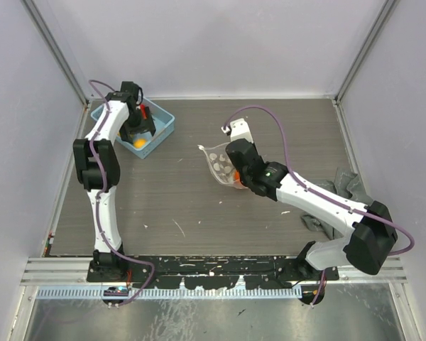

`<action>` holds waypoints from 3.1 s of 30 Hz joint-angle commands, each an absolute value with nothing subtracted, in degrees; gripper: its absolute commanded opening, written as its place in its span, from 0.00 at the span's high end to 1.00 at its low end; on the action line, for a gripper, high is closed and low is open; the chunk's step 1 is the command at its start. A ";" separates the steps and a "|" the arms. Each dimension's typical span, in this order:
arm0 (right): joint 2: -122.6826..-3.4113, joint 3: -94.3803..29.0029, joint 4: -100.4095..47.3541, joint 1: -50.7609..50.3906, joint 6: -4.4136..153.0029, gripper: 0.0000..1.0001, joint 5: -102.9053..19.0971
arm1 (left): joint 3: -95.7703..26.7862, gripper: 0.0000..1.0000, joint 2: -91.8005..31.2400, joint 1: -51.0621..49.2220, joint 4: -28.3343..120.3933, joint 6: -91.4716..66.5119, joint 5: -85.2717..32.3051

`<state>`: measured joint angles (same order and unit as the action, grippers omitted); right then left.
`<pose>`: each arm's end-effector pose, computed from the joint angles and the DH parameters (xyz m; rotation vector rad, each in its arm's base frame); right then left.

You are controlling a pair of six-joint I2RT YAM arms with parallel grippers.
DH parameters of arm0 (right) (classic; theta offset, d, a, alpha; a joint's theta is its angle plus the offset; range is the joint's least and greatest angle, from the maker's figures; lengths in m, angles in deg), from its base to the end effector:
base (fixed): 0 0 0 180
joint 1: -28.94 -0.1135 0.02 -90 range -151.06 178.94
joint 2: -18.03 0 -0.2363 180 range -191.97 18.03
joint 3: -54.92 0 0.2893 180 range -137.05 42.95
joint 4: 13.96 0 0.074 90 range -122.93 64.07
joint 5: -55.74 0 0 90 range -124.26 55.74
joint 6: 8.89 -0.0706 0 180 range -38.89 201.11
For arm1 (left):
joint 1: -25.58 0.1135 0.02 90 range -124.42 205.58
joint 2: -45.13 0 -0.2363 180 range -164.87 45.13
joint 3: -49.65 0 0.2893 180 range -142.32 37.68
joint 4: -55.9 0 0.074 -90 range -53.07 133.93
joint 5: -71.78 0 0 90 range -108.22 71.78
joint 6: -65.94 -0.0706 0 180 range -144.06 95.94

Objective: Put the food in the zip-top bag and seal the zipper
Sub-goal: Pick up the fake fruit from the bin, then place the fake fruit in the zipper food storage bag.

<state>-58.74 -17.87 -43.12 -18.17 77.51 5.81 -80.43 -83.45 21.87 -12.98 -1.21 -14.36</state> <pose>0.2795 0.2341 0.2535 -0.3689 1.9734 -0.1924 0.5113 -0.0284 0.1725 -0.4741 2.7007 -0.0360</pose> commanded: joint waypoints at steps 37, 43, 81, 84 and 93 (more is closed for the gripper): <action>-57.99 -21.35 -41.99 -18.01 76.35 1.00 4.59 | -70.63 0.53 -70.45 23.76 -8.89 -2.43 -21.16; -58.16 -22.30 -42.92 -17.98 75.64 1.00 3.50 | -64.11 0.54 -62.29 23.65 -5.24 -0.86 -24.25; -58.52 -24.71 -44.90 -17.99 68.80 1.00 -5.37 | -19.45 0.55 -13.07 -5.57 31.81 8.44 -27.40; -58.63 -24.82 -44.92 -17.99 68.24 1.00 -6.50 | -17.71 0.55 -12.78 -9.25 36.47 5.59 -26.69; -58.17 -24.95 -45.00 -17.99 66.84 1.00 -9.54 | -14.61 0.53 -16.15 -18.34 47.15 -4.26 -22.66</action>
